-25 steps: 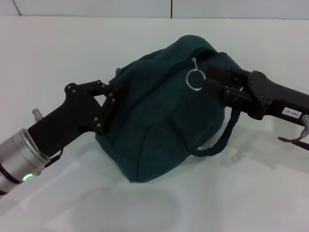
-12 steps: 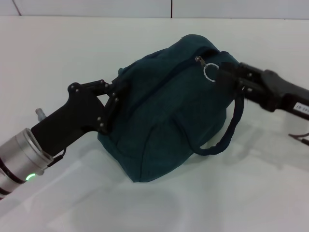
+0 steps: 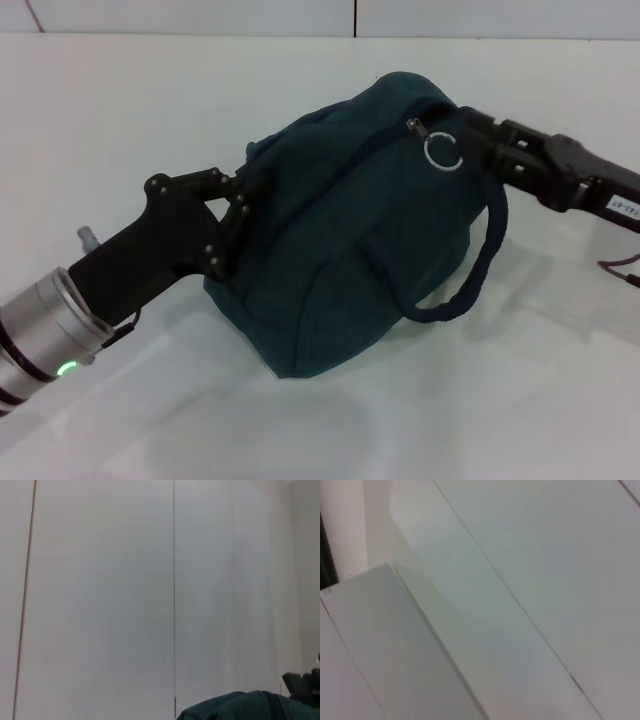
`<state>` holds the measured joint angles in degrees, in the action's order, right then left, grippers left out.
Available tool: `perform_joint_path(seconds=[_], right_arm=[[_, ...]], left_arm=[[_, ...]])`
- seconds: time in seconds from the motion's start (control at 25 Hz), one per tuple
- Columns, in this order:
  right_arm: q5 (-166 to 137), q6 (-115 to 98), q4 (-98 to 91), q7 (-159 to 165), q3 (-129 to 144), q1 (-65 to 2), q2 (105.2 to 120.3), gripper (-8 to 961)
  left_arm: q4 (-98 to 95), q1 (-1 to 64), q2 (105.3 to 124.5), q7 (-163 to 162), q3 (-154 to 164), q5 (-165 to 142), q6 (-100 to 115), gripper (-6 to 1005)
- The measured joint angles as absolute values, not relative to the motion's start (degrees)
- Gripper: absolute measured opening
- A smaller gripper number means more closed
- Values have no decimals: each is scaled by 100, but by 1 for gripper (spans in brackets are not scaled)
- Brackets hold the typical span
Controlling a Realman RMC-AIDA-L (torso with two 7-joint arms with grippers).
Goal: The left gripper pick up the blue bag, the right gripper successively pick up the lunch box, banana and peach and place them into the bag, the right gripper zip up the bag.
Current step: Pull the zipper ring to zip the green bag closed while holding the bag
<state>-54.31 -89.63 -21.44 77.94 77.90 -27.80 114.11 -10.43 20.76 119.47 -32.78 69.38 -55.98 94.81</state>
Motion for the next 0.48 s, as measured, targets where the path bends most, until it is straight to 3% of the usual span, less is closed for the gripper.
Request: perform_joint_path(seconds=[0.48], right_arm=[[-5807,-9362,-2125,8120,7786,-2876,11411,576]], left_arm=[[-1056,2098,11953,-3279,6939,-5599,9481,47]])
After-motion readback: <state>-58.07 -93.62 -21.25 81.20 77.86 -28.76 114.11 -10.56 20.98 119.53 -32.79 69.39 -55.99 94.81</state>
